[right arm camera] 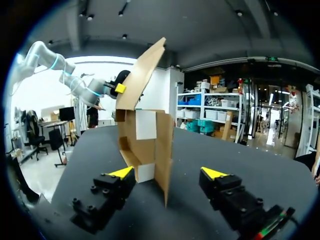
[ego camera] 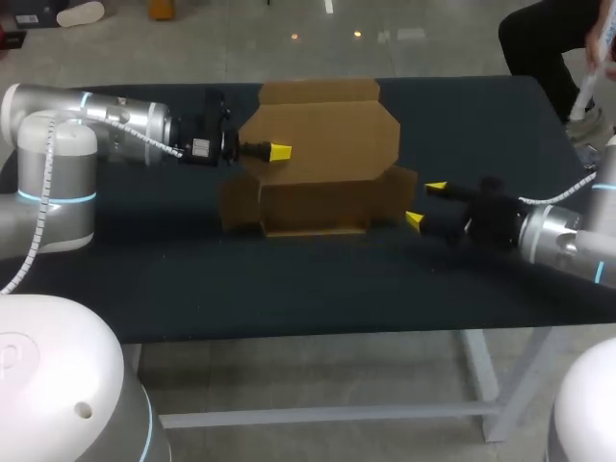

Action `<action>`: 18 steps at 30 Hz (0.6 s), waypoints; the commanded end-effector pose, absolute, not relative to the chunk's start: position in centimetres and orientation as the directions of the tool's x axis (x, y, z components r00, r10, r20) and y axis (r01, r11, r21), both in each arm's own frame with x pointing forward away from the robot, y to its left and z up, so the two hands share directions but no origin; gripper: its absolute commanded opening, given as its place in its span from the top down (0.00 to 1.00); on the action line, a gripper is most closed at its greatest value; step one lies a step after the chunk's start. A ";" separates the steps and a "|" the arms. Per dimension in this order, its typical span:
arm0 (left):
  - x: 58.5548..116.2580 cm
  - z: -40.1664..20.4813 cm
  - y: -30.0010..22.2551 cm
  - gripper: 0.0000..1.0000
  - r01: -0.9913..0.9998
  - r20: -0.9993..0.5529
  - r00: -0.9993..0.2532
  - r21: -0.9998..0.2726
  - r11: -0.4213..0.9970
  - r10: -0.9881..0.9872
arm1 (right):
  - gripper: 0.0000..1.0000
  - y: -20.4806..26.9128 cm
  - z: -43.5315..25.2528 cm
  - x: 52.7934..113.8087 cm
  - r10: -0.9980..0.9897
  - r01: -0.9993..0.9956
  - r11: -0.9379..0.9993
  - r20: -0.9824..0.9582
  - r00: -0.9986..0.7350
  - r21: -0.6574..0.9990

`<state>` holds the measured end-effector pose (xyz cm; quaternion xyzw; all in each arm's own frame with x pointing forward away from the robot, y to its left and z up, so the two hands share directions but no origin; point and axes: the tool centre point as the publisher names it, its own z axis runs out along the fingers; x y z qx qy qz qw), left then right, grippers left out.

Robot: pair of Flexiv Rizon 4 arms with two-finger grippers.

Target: Assemble the packaging by folding the flat box into shape, placing the metal phone stand inside, and closing the box properly

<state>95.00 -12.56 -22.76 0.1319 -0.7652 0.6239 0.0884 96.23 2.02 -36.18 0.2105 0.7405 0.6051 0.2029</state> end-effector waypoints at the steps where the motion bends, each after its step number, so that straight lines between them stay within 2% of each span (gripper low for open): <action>1: 95.0 -23.0 -12.6 1.00 -0.313 0.300 -0.949 -0.931 0.188 -0.092 | 0.23 2.6 -36.5 97.4 0.559 0.067 0.174 -0.043 -0.828 0.982; 4: 95.0 -23.0 -12.6 1.00 -0.313 0.300 -0.949 -0.931 0.188 -0.092 | 0.31 3.0 -36.4 97.8 0.560 0.067 0.166 -0.038 -0.828 0.984; 6: 95.0 -23.0 -12.6 1.00 -0.313 0.300 -0.949 -0.931 0.188 -0.092 | 0.42 3.4 -36.3 98.0 0.558 0.066 0.162 -0.036 -0.829 0.984; 7: 95.0 -23.0 -12.6 1.00 -0.313 0.300 -0.949 -0.931 0.188 -0.092 | 0.51 3.5 -36.3 98.0 0.556 0.065 0.161 -0.036 -0.830 0.985; 10: 95.0 -23.0 -12.6 1.00 -0.313 0.300 -0.949 -0.931 0.188 -0.092 | 0.59 3.8 -36.3 98.2 0.551 0.062 0.160 -0.037 -0.833 0.985; 11: 95.0 -23.0 -12.6 1.00 -0.313 0.300 -0.949 -0.931 0.188 -0.092 | 0.67 3.9 -36.4 98.3 0.550 0.063 0.159 -0.036 -0.834 0.985; 13: 95.0 -23.0 -12.6 1.00 -0.313 0.300 -0.949 -0.931 0.188 -0.092 | 0.73 4.1 -36.4 98.2 0.549 0.063 0.157 -0.034 -0.835 0.986; 18: 95.0 -23.0 -12.6 1.00 -0.313 0.300 -0.949 -0.931 0.188 -0.092 | 0.97 4.8 -36.3 97.8 0.546 0.058 0.153 -0.036 -0.837 0.987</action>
